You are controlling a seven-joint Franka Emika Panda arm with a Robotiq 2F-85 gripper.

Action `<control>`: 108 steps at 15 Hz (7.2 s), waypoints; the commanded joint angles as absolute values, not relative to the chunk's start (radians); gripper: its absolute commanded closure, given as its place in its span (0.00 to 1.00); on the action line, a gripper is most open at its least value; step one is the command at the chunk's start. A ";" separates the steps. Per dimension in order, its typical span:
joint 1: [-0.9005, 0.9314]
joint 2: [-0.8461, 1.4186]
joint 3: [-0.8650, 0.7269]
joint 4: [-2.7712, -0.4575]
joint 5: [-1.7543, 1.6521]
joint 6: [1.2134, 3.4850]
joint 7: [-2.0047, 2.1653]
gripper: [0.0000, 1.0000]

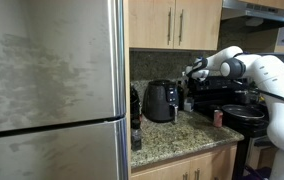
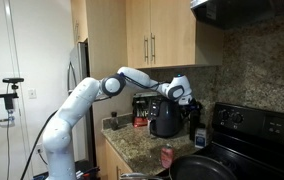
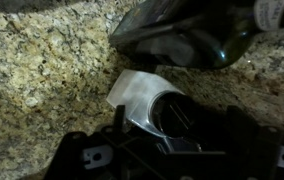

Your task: Slide the plastic bottle forward

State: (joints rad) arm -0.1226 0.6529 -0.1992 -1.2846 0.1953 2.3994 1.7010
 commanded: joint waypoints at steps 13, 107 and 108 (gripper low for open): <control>-0.122 0.821 -0.257 -1.043 0.106 2.277 2.066 0.00; 0.026 0.421 -0.353 -1.590 0.256 1.839 1.186 0.69; 0.012 0.384 -0.329 -1.638 0.248 1.852 1.181 0.69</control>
State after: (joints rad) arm 0.0632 0.5507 -0.4253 -1.4429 0.2960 1.7992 1.2459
